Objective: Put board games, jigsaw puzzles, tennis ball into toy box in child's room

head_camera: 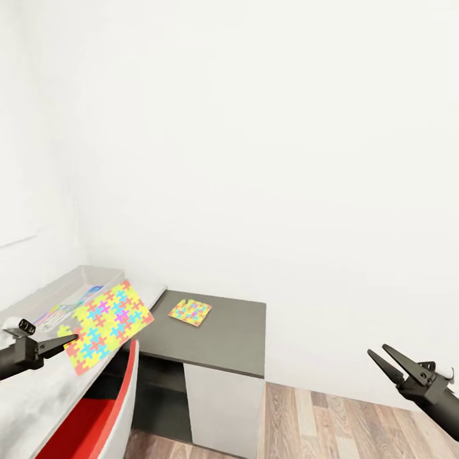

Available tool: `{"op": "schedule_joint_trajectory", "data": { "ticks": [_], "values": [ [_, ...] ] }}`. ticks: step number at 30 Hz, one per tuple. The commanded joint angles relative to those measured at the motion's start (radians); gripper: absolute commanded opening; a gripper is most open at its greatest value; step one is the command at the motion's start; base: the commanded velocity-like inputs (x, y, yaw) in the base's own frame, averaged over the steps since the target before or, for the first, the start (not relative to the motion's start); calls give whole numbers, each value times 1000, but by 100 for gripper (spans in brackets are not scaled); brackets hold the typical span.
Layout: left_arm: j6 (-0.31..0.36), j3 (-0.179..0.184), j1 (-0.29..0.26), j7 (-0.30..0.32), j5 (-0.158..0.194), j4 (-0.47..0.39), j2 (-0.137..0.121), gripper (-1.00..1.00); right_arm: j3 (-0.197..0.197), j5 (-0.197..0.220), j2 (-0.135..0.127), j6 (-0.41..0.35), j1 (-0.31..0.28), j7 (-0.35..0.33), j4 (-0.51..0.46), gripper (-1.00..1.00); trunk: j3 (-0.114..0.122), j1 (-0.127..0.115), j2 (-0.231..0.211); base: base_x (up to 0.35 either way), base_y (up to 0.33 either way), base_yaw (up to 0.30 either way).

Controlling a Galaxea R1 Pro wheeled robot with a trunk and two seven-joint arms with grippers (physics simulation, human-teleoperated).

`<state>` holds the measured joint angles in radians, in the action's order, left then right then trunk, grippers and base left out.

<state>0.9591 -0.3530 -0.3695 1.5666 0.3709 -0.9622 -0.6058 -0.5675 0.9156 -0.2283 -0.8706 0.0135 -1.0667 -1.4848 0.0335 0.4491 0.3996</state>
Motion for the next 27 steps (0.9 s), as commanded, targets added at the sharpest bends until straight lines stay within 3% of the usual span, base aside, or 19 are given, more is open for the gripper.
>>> {"op": "schedule_joint_trajectory", "data": {
  "ticks": [1, 13, 27],
  "values": [
    [10, 0, 0, 4, 0, 0, 0, -100, 0, 3, 0, -5, 0, 0, 0, 100, 0, 1, 0, 305, 153, 0],
    [10, -2, 0, 4, 1, 0, 0, -100, 3, 2, 0, -5, 0, 1, 4, 100, 0, 1, 0, 250, 75, 0],
    [10, -2, 0, 4, 1, 0, 0, -100, 4, 2, 0, -5, 0, 3, 3, 100, 0, 1, 0, 130, 94, 0]
  ]
}}
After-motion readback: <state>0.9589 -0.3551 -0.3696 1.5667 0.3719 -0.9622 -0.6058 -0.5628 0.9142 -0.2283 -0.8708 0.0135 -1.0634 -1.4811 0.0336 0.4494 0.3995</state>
